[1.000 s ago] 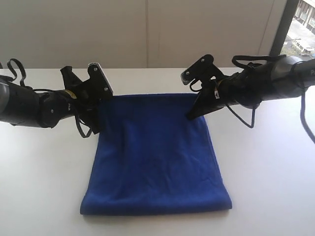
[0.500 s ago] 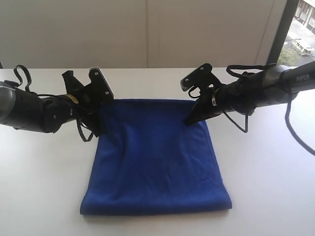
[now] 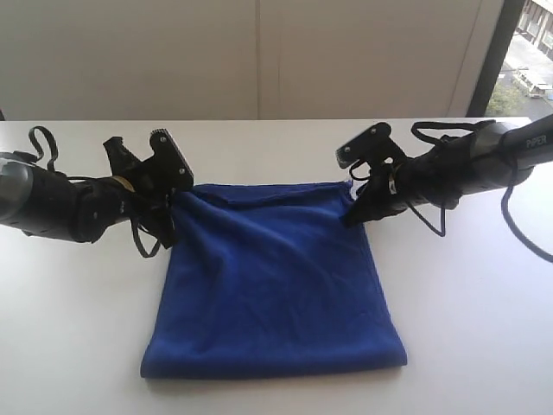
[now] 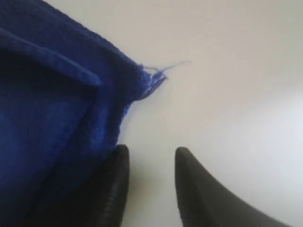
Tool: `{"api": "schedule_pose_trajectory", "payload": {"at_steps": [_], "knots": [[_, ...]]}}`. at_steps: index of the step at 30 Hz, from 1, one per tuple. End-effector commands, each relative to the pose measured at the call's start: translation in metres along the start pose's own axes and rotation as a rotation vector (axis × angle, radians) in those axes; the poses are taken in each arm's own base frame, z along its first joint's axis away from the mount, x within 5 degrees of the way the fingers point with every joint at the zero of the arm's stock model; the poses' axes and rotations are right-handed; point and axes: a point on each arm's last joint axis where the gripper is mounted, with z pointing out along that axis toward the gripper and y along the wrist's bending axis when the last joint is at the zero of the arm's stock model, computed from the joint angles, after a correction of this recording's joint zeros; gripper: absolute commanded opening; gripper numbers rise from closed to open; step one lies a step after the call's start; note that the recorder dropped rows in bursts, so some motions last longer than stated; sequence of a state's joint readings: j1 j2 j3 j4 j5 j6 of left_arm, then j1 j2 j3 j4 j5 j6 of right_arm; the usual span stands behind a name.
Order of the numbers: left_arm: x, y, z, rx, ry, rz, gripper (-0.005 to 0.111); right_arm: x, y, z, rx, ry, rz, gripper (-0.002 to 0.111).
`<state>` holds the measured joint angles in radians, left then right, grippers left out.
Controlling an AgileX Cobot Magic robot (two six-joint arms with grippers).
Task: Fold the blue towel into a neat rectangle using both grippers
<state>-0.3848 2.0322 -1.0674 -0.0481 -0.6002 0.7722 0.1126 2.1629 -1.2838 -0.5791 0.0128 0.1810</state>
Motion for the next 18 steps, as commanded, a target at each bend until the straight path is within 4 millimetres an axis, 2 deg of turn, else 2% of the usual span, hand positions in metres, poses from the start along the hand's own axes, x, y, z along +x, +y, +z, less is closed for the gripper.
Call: {"api": "schedule_pose_trajectory", "payload": {"at_steps": [1,5,8,10,13,16,18], "knots": [[0.004,-0.002,0.007,0.004,0.015,-0.027,0.047,0.004,0.0,0.004,-0.005,0.002,0.017,0.048],[-0.001,0.004,0.01,-0.026,-0.01,-0.029,0.067,0.0,-0.002,0.003,0.002,-0.001,0.015,0.048],[-0.007,0.011,0.007,-0.048,-0.022,0.006,0.068,-0.007,-0.006,-0.004,0.018,-0.009,0.017,0.047],[-0.014,0.023,-0.002,-0.093,-0.027,0.029,0.068,-0.018,-0.013,-0.021,0.044,-0.019,0.04,0.047],[-0.027,0.046,-0.025,-0.144,-0.003,-0.16,0.068,-0.041,-0.026,-0.056,0.09,-0.056,0.078,0.047],[-0.042,0.06,-0.055,-0.08,0.021,-0.386,0.06,-0.06,-0.039,-0.074,0.124,-0.023,0.142,0.047],[-0.052,0.065,-0.079,0.07,0.015,-0.421,0.033,-0.073,-0.048,-0.08,0.06,0.008,0.156,0.039]]}}
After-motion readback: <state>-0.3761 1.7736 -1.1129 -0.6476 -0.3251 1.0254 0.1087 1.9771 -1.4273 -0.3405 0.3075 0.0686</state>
